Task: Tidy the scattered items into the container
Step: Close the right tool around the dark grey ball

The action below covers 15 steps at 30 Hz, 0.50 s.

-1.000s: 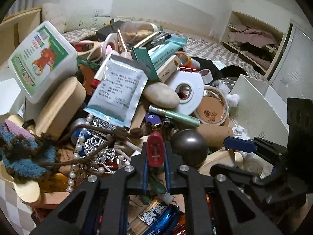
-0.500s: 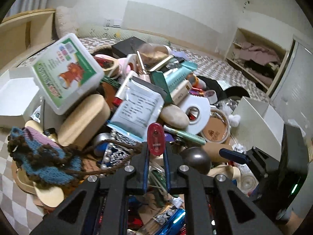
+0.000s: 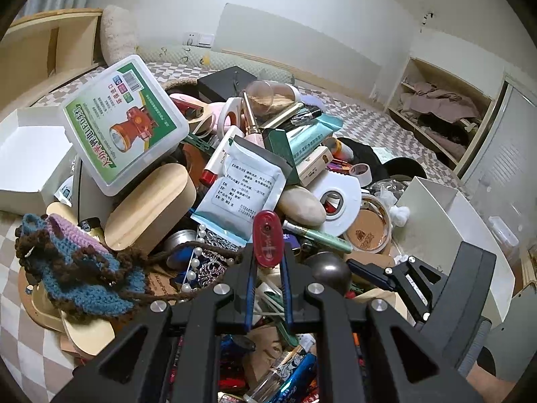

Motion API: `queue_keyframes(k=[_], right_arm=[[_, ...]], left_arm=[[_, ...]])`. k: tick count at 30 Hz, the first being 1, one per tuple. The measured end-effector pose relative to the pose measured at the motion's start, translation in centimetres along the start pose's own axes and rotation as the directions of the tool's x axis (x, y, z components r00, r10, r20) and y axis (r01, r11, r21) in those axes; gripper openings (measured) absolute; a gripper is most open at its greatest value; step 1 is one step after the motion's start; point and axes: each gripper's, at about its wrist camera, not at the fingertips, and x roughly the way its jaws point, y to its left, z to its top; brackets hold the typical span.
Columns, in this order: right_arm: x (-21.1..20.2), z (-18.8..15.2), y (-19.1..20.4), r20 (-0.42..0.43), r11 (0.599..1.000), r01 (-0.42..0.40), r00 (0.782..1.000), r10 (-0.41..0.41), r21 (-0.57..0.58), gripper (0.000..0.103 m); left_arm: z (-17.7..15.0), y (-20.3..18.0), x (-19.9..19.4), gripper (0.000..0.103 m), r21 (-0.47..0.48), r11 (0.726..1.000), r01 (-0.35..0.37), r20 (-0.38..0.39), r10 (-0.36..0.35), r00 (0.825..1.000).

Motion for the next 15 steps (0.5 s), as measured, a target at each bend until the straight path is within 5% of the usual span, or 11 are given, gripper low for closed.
queue_keyframes(k=[5,15], right_arm=[[-0.1,0.0,-1.4,0.014,0.994,-0.066,0.998,0.065,0.086,0.057],[-1.6,-1.1,-6.2,0.080,0.906,-0.242,0.970,0.228,0.348,0.056]], left_arm=[[0.0,0.2,0.0,0.014,-0.006,1.000,0.001,0.000,-0.001,1.000],[-0.2,-0.5,0.3,0.014,0.017,1.000,0.009,-0.013,-0.008,1.000]])
